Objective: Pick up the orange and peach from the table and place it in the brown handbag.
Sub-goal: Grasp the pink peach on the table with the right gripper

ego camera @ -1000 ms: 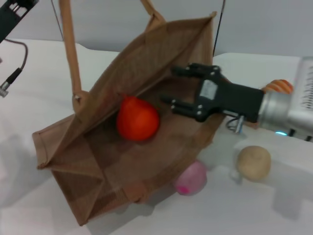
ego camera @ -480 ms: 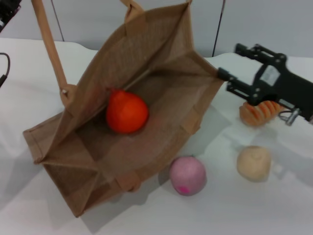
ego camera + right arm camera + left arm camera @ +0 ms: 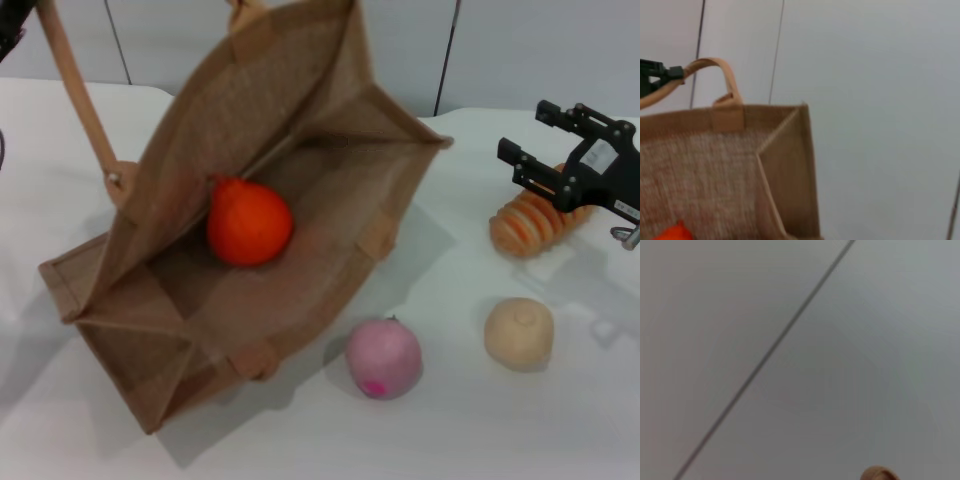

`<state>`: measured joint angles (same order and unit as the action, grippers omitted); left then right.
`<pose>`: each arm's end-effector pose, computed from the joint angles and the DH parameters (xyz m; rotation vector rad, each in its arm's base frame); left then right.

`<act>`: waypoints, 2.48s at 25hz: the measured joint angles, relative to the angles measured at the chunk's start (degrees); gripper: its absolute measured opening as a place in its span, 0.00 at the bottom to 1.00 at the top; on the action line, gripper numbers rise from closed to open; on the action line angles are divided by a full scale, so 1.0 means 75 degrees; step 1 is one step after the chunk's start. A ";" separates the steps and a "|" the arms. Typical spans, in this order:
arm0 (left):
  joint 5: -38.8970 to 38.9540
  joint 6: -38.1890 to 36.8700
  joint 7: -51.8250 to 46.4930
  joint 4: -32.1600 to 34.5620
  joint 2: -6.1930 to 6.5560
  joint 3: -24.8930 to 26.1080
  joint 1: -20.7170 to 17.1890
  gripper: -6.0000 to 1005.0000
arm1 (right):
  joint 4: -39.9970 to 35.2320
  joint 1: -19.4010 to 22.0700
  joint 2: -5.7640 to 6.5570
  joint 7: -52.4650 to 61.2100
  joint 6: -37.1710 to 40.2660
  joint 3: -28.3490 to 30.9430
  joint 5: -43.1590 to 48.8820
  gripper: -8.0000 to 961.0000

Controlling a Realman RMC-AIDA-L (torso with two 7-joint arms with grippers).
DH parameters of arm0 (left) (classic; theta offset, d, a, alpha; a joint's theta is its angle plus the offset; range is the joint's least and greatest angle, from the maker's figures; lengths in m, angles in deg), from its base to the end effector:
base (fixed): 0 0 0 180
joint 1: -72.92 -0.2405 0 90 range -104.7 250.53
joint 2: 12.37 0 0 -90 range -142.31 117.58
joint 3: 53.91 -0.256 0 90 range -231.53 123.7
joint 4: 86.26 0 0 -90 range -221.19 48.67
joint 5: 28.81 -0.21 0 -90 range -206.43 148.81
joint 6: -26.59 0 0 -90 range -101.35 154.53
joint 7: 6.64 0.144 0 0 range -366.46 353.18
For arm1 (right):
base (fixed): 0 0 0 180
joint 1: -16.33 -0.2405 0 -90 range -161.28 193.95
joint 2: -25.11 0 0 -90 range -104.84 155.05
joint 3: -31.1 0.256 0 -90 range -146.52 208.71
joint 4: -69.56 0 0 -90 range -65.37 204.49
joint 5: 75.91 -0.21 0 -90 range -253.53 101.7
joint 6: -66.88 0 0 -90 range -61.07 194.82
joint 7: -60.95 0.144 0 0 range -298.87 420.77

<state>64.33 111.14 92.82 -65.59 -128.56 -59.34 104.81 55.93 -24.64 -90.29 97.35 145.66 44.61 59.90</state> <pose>-0.2999 0.3640 0.1013 -1.6188 -0.8862 -1.4920 0.2735 0.3774 0.0048 -2.2647 0.2201 0.7340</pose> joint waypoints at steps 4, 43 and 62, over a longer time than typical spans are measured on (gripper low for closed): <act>0.0017 -0.0425 0.0253 -0.0169 -0.0005 0.0190 -0.0064 0.12 | 0.0017 0.0002 0.0000 0.0027 -0.0291 -0.0013 0.0006 0.69; -0.0451 -0.1955 0.0772 -0.0373 0.0001 0.0267 0.0102 0.12 | -0.0398 -0.0776 0.0177 0.3797 0.0328 -0.5961 0.0113 0.69; -0.0654 -0.2048 0.0794 -0.0392 0.0001 0.0255 0.0300 0.12 | -0.0303 -0.1416 0.0013 0.4472 0.0387 -0.6925 0.0323 0.69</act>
<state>59.42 95.78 98.78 -68.53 -128.56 -57.43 107.06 53.65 -35.25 -90.20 130.89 148.57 -7.32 62.33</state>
